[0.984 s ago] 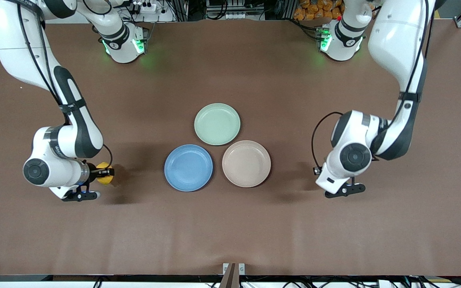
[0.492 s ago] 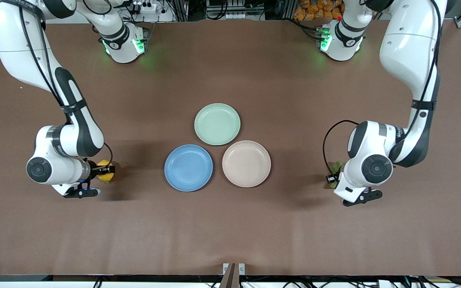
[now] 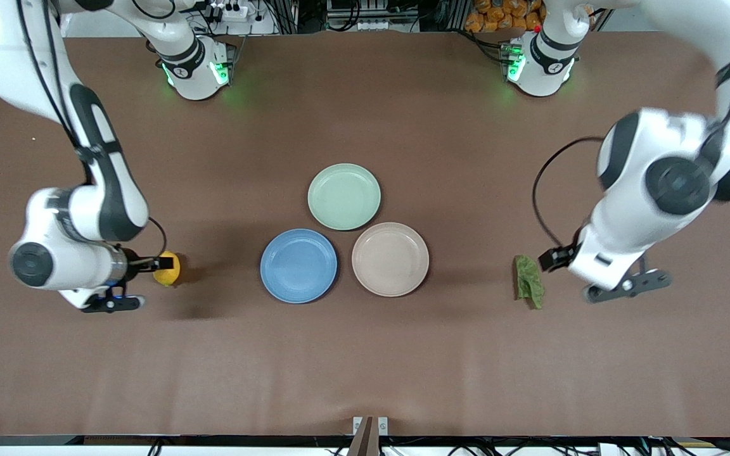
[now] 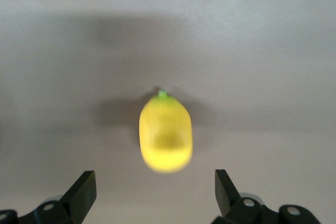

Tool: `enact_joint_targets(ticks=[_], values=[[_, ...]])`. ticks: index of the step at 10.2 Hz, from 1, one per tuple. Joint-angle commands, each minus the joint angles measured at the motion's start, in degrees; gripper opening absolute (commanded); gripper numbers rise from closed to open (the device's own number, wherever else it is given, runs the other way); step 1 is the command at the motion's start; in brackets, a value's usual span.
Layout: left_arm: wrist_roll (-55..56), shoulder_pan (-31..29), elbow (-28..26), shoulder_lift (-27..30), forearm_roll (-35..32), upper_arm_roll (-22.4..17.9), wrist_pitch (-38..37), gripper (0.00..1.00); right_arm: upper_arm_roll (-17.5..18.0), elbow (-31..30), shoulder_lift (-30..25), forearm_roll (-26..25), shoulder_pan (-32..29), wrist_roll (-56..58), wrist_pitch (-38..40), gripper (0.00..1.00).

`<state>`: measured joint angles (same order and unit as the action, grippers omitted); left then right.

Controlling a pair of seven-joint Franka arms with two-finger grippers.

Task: Pick lemon and lettuce from blue and beige plates

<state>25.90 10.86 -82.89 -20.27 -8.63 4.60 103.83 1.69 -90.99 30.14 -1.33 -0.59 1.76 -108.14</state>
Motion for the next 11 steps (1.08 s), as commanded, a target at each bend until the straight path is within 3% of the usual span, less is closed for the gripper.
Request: enact_joint_targets(ticks=[1, 5, 7, 11], values=[[-7.2, -0.8, -2.2, 5.4, 1.4, -0.4, -0.3, 1.0, 0.6, 3.3, -8.5, -0.1, 0.2, -0.3, 10.4, 1.0], [-16.7, -0.8, -2.5, 11.0, 2.5, -0.5, -3.2, 1.0, 0.3, 6.5, -21.3, -0.2, 1.9, -0.6, 16.2, 1.0], [-23.0, -0.8, -2.8, 12.4, 2.6, -0.7, -3.2, 1.0, 0.9, 10.6, -21.7, -0.1, 2.2, -0.8, 23.6, 1.0], [-27.6, -2.2, -4.6, 16.3, 2.9, -0.8, -5.6, 1.0, 0.7, 10.6, -22.8, -0.1, 3.1, -1.2, 26.3, 1.0]])
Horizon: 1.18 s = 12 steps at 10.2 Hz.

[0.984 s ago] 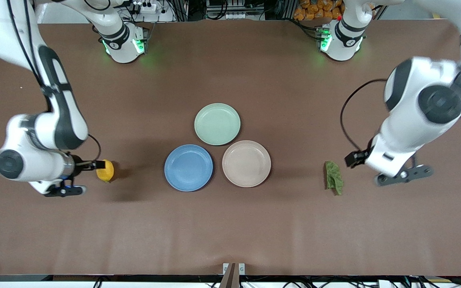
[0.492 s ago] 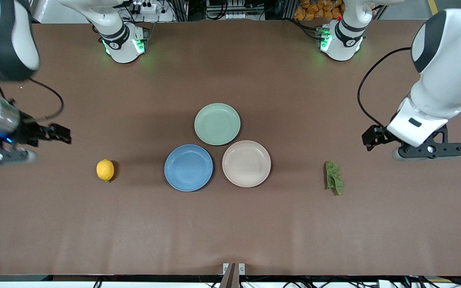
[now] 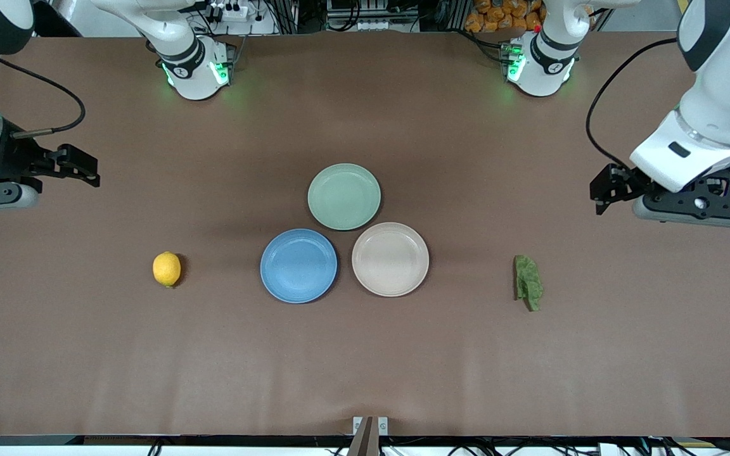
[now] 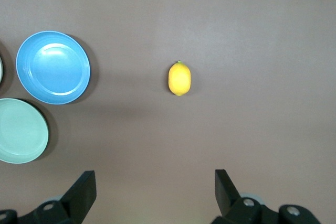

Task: Pick lemon and lettuce from blue and beige plates

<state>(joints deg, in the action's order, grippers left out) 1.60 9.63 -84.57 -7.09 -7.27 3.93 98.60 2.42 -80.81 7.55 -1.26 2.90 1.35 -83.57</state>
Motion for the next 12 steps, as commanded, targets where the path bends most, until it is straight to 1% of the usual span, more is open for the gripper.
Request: enact_joint_targets(ticks=[1, 2, 3, 4, 11, 12], values=[[-3.4, -1.8, -3.9, 4.1, 2.2, -0.4, -0.6, 1.0, 0.0, 0.3, -0.3, -0.1, -1.2, -0.8, 2.1, 1.0], [-3.4, -2.7, -4.8, 5.0, 4.5, -0.4, -0.8, 1.0, 0.6, 0.3, -0.4, 1.0, -1.4, -1.3, 2.3, 1.0], [-3.3, -2.8, -4.9, 5.6, 5.7, -0.6, -2.2, 1.0, 1.0, 0.3, -0.4, 2.4, -1.6, -4.2, 2.3, 1.0], [-3.0, -2.8, -4.9, 5.8, 5.7, -0.9, -2.7, 1.0, 1.3, 0.3, -0.4, 2.4, -1.5, -5.8, 2.4, 1.0], [-1.5, -3.0, -4.1, 5.4, 5.7, -0.4, -3.2, 1.0, 1.1, -0.2, -0.4, 2.3, -1.3, -5.1, 2.2, 1.0], [-1.5, -3.1, -4.1, 5.4, 5.7, -0.5, -3.2, 1.0, 1.1, -1.1, -1.1, 2.3, -1.4, -5.0, 2.3, 1.0]])
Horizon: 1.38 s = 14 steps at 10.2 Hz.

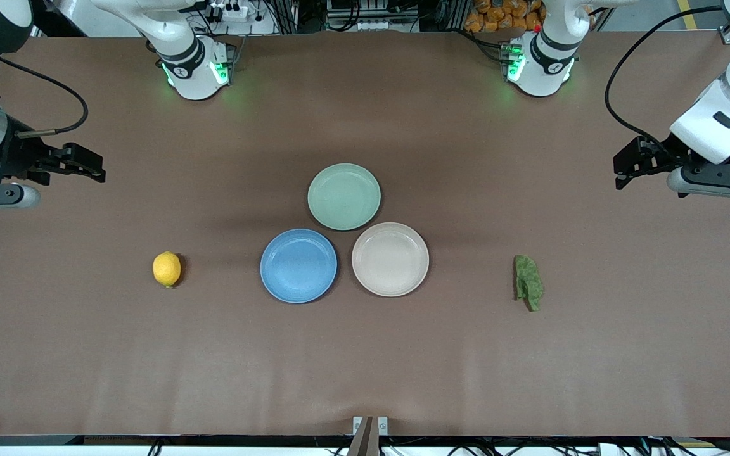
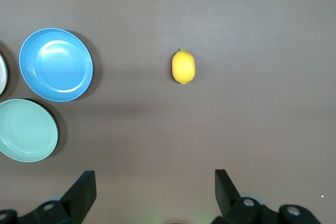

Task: Pick lemon and lettuce from blue and beige plates

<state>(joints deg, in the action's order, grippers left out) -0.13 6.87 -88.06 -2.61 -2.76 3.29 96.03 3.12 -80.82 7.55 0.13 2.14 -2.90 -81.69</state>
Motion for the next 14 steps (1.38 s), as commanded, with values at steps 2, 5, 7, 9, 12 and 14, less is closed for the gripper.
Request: enact_joint_targets(ticks=[2, 5, 7, 9, 12, 14], values=[[0.4, -0.2, -0.6, 0.9, 1.2, 0.2, -0.8, 1.0, 0.3, -2.9, -2.4, 0.9, -0.6, -0.8, 0.1, 1.0], [0.5, -0.2, -0.6, 1.0, 0.9, 0.2, -1.5, 1.0, 0.3, -3.4, -2.6, 0.9, -0.6, -0.8, 0.0, 1.0], [0.4, -0.4, -0.6, 1.0, 0.8, 0.1, -1.6, 1.0, 0.3, -3.1, -2.3, 0.8, -0.6, -0.5, 0.0, 1.0], [0.5, -0.6, -0.6, 1.3, 0.8, 0.1, -1.6, 1.0, 0.2, -2.9, -2.1, 0.7, -0.5, -0.4, 0.0, 1.0], [0.4, -0.7, -0.4, 1.2, 0.6, -0.3, -1.6, 1.0, 0.2, -2.9, -2.1, 0.7, -0.6, -0.4, 0.0, 1.0], [0.4, -0.7, 1.0, 0.7, 0.5, -0.4, -1.6, 1.0, 0.1, -2.9, -2.1, 0.8, -0.6, -0.4, 0.0, 1.0]])
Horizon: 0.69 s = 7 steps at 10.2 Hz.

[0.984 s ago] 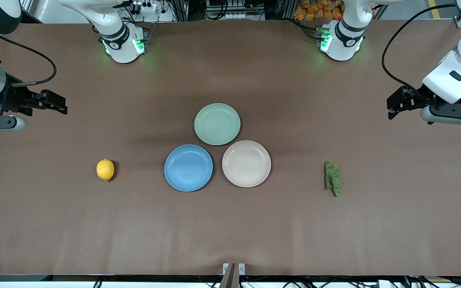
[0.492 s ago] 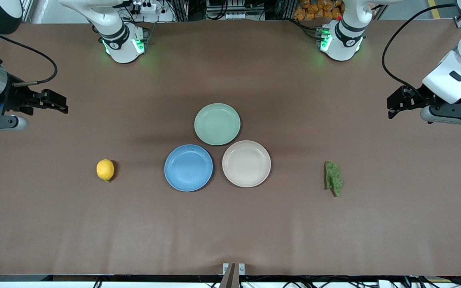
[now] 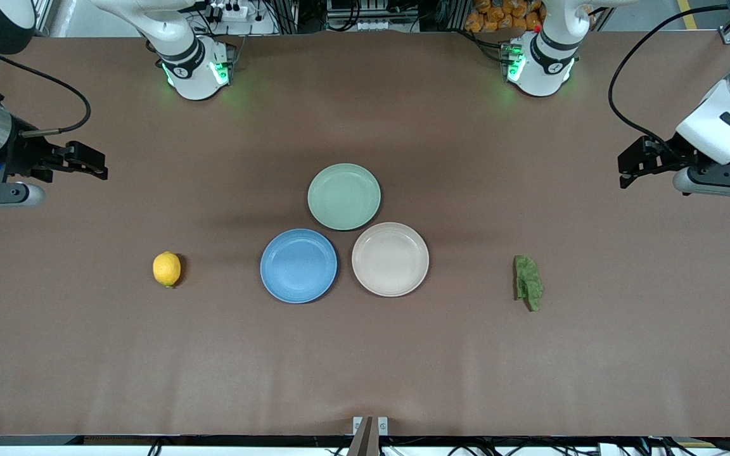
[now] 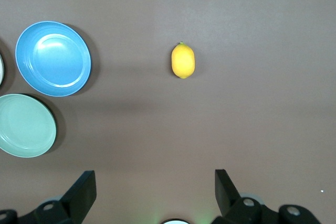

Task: Pick lemon and lettuce from blue and beige plates

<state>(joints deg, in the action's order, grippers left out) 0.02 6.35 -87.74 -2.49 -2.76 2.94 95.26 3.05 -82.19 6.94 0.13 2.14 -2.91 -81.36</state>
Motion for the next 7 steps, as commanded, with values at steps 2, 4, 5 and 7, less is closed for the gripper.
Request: enact_joint_targets(ticks=[2, 4, 5, 7], values=[[-0.1, -0.5, 0.8, 0.6, 0.3, 0.0, -0.8, 1.0, 0.1, -1.6, -1.5, 0.8, -0.6, -0.4, -0.1, 1.0], [-0.2, -0.4, 1.3, 0.6, 0.4, -0.9, -0.8, 1.0, 0.0, -1.5, -1.4, 0.9, -0.8, 1.1, -0.3, 1.0], [-0.1, -0.4, 1.3, 0.6, 0.5, -0.9, -0.8, 1.0, 0.0, -1.4, -1.1, 1.1, -1.4, 2.1, -0.6, 1.0], [0.0, -0.3, 1.4, 0.6, 0.9, -0.9, -1.4, 1.0, 0.1, -1.5, -1.1, 1.1, -1.4, 2.5, -0.4, 1.0]])
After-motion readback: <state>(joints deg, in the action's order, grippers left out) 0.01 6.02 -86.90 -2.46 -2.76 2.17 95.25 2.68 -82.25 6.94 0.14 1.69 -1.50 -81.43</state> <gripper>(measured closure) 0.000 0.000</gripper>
